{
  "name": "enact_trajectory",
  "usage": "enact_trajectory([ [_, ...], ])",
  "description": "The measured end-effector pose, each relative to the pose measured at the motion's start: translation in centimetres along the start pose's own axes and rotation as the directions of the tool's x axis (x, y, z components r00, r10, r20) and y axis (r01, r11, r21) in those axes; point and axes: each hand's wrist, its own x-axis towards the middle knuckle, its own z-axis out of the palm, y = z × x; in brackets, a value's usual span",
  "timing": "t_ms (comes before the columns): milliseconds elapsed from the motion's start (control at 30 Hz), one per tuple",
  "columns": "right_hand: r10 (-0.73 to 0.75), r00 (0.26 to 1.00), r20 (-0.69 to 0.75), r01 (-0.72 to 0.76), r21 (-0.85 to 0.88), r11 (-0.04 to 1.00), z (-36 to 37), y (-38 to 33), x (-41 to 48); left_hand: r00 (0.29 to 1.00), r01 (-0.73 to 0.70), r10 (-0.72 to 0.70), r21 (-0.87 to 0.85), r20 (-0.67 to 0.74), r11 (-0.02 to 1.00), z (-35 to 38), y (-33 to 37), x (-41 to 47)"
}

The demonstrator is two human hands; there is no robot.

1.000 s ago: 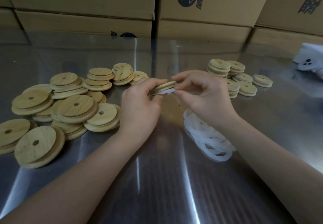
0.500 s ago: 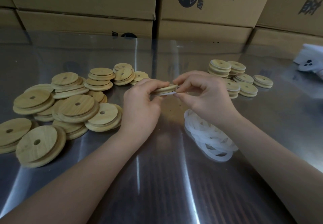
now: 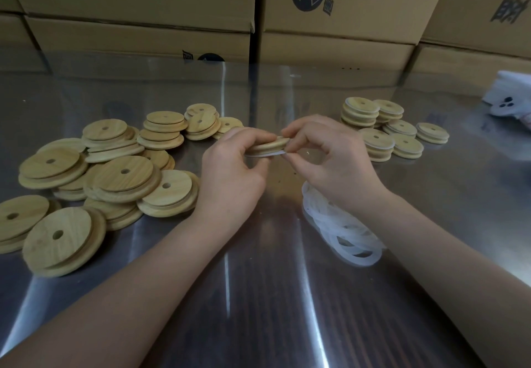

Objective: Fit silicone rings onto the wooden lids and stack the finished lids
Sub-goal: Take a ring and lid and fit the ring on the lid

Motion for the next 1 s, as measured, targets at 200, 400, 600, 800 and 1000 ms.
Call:
enact_trajectory([
  [200, 0.041, 0.999, -0.020, -0.041, 0.010, 0.999, 0.05, -0.27, -0.06, 0.997, 0.064, -0.062, -0.075, 0.036, 0.995, 0.06, 0.45, -0.17],
  [400, 0.097, 0.994, -0.039, -0.095, 0.048, 0.994, 0.26, -0.28, -0.10, 0.992, 0.124, -0.122, -0.148, 0.026, 0.981, 0.06, 0.57, -0.07],
  [600, 0.099, 0.993, -0.063, -0.092, 0.103, 0.990, 0.41, -0.12, -0.33, 0.987, 0.159, -0.152, -0.196, 0.053, 0.968, 0.14, 0.49, -0.13],
  [800, 0.043, 0.998, -0.042, -0.039, 0.085, 0.996, 0.27, -0.15, -0.38, 0.992, 0.124, -0.122, -0.126, 0.023, 0.984, -0.02, 0.32, -0.08],
  [1000, 0.074, 0.996, -0.043, -0.070, 0.099, 0.993, 0.25, -0.26, -0.29, 0.994, 0.107, -0.108, -0.084, -0.007, 0.991, -0.11, 0.20, 0.16],
])
